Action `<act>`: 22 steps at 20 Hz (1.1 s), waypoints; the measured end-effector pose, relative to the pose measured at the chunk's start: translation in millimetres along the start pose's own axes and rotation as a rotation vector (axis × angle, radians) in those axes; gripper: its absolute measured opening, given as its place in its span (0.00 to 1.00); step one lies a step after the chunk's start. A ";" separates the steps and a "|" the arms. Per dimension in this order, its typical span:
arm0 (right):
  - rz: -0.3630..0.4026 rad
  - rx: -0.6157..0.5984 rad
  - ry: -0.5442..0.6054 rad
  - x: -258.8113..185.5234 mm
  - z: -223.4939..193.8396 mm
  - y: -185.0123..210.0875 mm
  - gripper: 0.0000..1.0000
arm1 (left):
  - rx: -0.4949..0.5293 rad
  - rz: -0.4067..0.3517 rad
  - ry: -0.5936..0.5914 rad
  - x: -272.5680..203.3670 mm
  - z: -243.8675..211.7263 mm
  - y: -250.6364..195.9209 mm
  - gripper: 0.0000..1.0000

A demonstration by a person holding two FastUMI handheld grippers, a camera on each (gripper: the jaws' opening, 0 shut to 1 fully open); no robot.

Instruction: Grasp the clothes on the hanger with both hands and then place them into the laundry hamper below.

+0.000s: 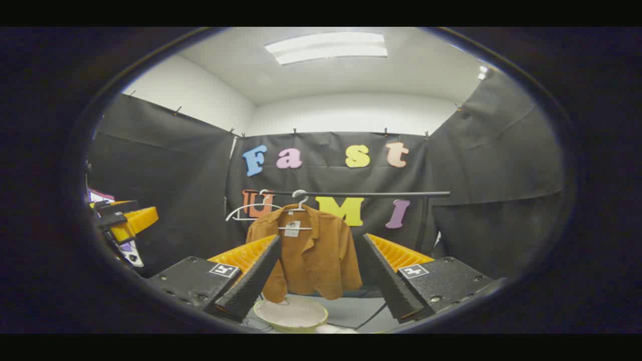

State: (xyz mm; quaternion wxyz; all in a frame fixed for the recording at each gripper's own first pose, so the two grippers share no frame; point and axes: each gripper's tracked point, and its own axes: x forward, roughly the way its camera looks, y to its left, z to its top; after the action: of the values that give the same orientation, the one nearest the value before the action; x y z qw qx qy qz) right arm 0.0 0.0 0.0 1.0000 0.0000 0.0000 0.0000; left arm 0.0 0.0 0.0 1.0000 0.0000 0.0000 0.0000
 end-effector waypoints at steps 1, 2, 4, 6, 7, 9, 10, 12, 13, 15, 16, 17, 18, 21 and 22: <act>0.007 -0.003 0.005 2.4 -0.9 2.6 1.00 | 0.011 0.016 0.002 -2.4 0.0 5.6 1.00; 0.015 -0.005 0.011 5.5 -2.6 5.4 1.00 | 0.016 0.029 0.007 -4.1 -0.2 9.0 1.00; 0.025 -0.003 0.015 11.7 -2.6 10.0 1.00 | 0.012 0.037 0.021 -8.0 -2.3 12.0 1.00; 0.023 0.000 0.018 15.6 -2.7 12.5 1.00 | 0.013 0.043 0.032 -12.3 -2.8 14.9 1.00; 0.025 -0.003 0.022 16.2 -3.0 14.5 1.00 | 0.013 0.048 0.032 -14.1 -2.2 17.2 1.00; 0.031 -0.005 0.033 15.8 -7.7 20.0 1.00 | 0.008 0.051 0.040 -16.3 -3.9 19.4 1.00; 0.036 -0.004 0.040 16.0 -10.0 21.0 1.00 | 0.006 0.054 0.043 -17.0 -4.3 20.8 1.00; 0.044 -0.007 0.052 18.0 -13.4 20.9 1.00 | 0.008 0.063 0.052 -17.1 -6.3 23.3 1.00; 0.044 -0.011 0.056 16.8 -13.5 21.2 1.00 | 0.010 0.063 0.056 -16.9 -7.4 23.1 1.00; 0.044 -0.020 0.057 16.8 -13.8 21.0 1.00 | 0.016 0.067 0.058 -15.2 -8.7 21.9 1.00; 0.041 -0.022 0.060 17.1 -16.3 20.7 1.00 | 0.016 0.066 0.060 -13.8 -9.8 19.9 1.00; 0.042 -0.024 0.066 18.4 -18.9 20.7 1.00 | 0.014 0.063 0.061 -11.9 -12.3 16.8 1.00; 0.040 -0.027 0.076 19.5 -21.9 20.1 1.00 | 0.011 0.061 0.062 -8.3 -15.3 14.4 1.00; 0.034 -0.045 0.101 33.4 -36.2 10.1 1.00 | 0.012 0.058 0.065 3.2 -25.8 6.8 1.00; 0.034 -0.048 0.108 38.6 -40.8 8.4 1.00 | 0.014 0.063 0.065 9.0 -29.4 5.2 0.96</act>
State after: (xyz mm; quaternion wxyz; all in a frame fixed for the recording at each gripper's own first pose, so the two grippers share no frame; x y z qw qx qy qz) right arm 38.6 8.4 -40.8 0.9981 -0.0241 0.0542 0.0169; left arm 9.0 5.2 -29.4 0.9990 0.0068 0.0323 0.0316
